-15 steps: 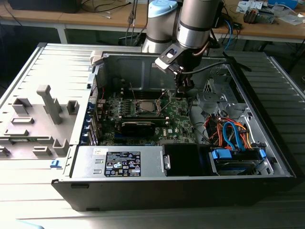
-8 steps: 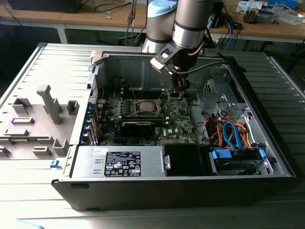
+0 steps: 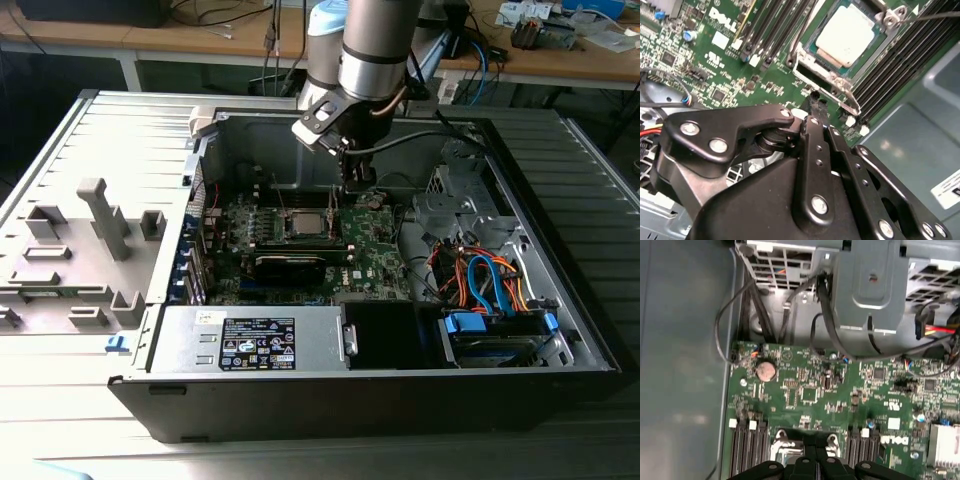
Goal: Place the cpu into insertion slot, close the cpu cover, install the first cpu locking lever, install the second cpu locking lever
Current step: 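Close the cpu cover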
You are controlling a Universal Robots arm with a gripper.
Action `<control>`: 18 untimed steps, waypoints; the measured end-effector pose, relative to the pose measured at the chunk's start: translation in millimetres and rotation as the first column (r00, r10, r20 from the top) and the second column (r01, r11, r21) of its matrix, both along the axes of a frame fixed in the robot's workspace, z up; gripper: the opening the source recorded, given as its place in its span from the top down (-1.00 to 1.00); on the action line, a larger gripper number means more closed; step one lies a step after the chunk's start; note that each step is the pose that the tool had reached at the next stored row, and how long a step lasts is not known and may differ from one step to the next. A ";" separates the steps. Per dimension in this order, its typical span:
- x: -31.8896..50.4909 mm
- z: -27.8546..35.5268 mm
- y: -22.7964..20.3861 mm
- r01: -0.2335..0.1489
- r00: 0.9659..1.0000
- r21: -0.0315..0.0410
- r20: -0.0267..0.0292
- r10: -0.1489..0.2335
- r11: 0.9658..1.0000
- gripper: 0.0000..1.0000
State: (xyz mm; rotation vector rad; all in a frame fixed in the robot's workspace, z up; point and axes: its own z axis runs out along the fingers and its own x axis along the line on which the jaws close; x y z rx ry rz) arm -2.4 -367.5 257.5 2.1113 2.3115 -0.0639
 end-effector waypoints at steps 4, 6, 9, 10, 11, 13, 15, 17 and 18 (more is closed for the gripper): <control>-6.3 -0.9 0.1 0.000 1.000 0.000 0.000 0.000 1.000 0.79; -11.3 -2.4 0.0 0.000 1.000 0.000 0.000 0.000 1.000 0.79; -21.8 -6.1 0.0 0.000 1.000 0.000 0.000 0.000 1.000 0.79; -24.6 -7.2 0.0 0.000 1.000 0.000 0.000 0.000 1.000 0.79; -27.4 -8.3 0.0 0.000 1.000 0.000 0.000 0.000 1.000 0.79; -33.6 -10.9 0.0 0.000 1.000 0.000 0.000 0.000 1.000 0.79; -41.0 -15.3 0.0 0.000 1.000 0.000 0.000 0.000 1.000 0.79; -45.6 -19.2 0.0 0.000 1.000 0.000 0.000 0.000 1.000 0.79; -47.9 -20.8 0.0 0.000 1.000 0.000 0.000 0.000 1.000 0.79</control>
